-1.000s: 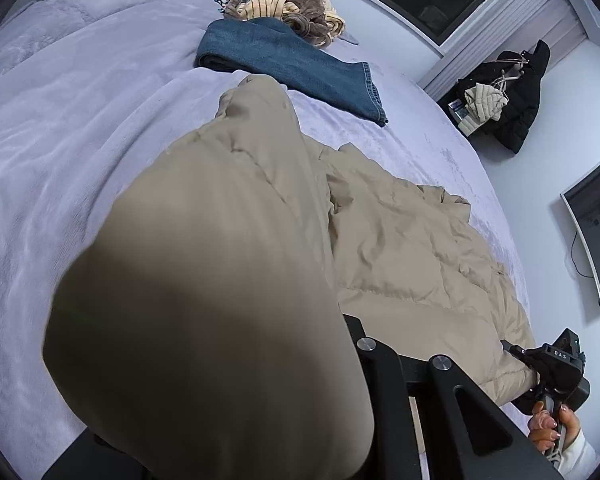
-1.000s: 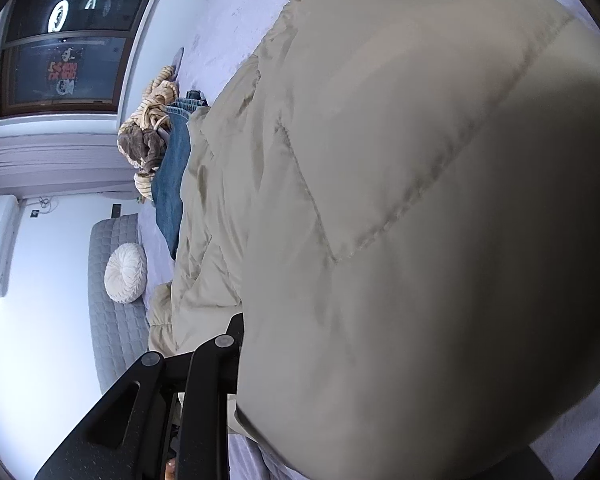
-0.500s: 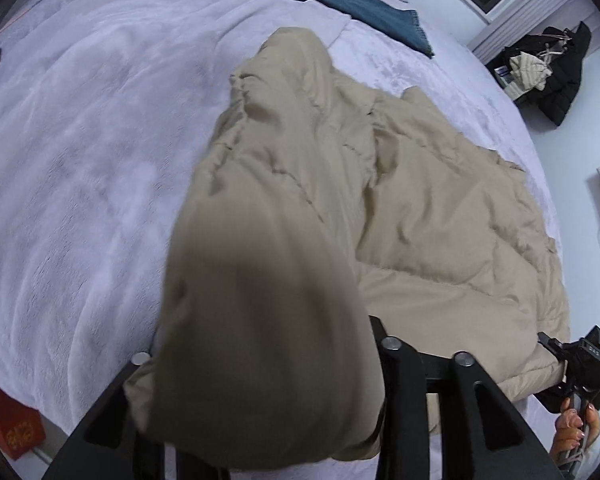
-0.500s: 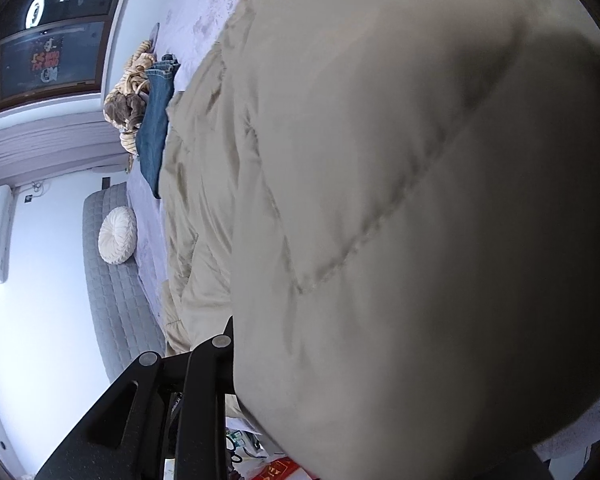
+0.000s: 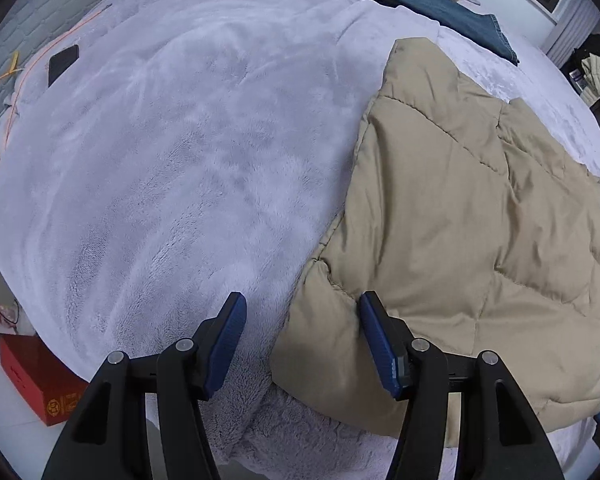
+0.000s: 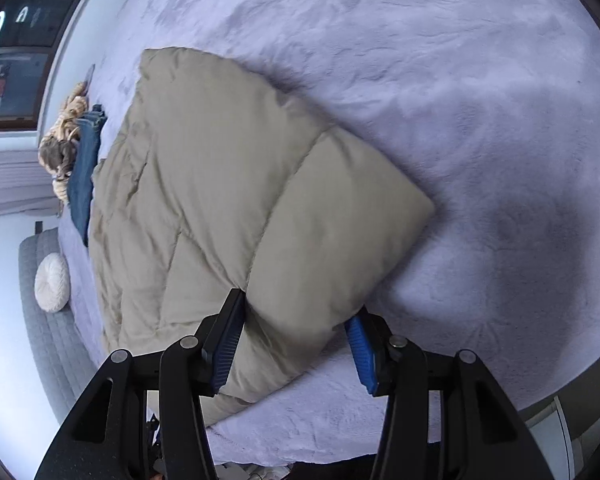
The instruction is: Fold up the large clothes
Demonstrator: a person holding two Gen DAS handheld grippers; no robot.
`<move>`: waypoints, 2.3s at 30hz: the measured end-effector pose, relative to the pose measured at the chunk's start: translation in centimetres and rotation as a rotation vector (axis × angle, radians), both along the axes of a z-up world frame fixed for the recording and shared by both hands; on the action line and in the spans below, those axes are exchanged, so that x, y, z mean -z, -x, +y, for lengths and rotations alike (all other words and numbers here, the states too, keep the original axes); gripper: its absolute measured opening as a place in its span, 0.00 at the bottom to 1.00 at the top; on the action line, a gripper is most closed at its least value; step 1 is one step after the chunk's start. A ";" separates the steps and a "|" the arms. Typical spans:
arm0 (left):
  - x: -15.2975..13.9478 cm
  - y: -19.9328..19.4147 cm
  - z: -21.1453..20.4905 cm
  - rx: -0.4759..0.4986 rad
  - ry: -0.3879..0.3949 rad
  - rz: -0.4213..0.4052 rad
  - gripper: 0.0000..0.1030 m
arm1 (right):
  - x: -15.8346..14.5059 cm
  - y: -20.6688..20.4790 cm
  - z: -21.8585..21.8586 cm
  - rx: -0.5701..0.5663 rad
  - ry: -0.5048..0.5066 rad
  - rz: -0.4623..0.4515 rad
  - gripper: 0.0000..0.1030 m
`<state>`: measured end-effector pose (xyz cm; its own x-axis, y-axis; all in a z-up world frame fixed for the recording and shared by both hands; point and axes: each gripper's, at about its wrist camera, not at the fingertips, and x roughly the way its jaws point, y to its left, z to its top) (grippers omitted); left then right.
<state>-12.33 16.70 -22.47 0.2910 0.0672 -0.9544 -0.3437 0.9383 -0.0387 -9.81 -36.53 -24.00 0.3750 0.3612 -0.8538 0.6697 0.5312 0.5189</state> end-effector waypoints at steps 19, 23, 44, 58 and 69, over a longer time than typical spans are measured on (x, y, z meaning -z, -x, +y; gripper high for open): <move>-9.8 2.6 -8.0 0.162 -0.026 -0.007 1.00 | -7.3 3.0 2.2 -0.314 0.156 -0.100 0.79; -10.8 3.5 -9.4 0.181 -0.034 -0.009 1.00 | -7.9 3.6 3.3 -0.392 0.171 -0.115 0.79; -8.5 -2.3 -5.0 0.382 -0.017 0.075 1.00 | -6.4 -0.2 14.9 -0.468 0.187 -0.068 0.81; -5.3 -6.6 -1.5 0.471 0.072 0.106 1.00 | -6.0 -2.9 22.7 -0.492 0.300 -0.055 0.99; -2.4 -9.3 3.0 0.396 0.371 0.107 1.00 | -3.9 -5.7 25.7 -0.605 0.272 0.008 1.00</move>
